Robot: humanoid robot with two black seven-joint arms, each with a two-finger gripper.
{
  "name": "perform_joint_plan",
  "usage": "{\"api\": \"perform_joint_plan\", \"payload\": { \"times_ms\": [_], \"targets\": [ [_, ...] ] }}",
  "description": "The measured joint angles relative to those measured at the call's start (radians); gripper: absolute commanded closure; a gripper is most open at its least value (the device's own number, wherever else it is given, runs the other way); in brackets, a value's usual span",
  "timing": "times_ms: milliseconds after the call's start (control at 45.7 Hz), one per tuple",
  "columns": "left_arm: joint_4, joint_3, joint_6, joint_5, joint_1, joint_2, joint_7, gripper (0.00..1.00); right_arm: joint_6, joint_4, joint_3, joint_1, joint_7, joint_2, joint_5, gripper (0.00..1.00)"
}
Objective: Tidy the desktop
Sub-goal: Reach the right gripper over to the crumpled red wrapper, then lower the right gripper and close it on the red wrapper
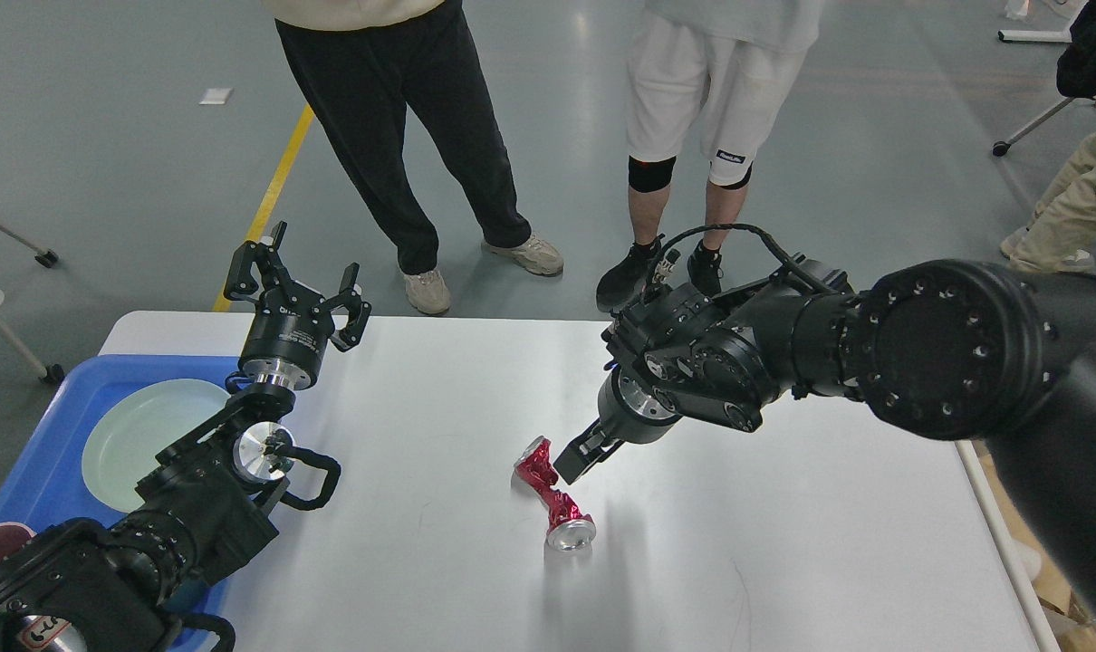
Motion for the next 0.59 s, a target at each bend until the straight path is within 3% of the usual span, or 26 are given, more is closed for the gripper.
{"api": "perform_joint_plan", "payload": {
  "times_ms": [591],
  "targets": [
    [0.000, 0.000, 0.000, 0.000, 0.000, 0.000, 0.000, 0.03, -0.123, -0.171, 0.090, -0.286, 0.000, -0.013, 0.001, 0.00]
  ]
}}
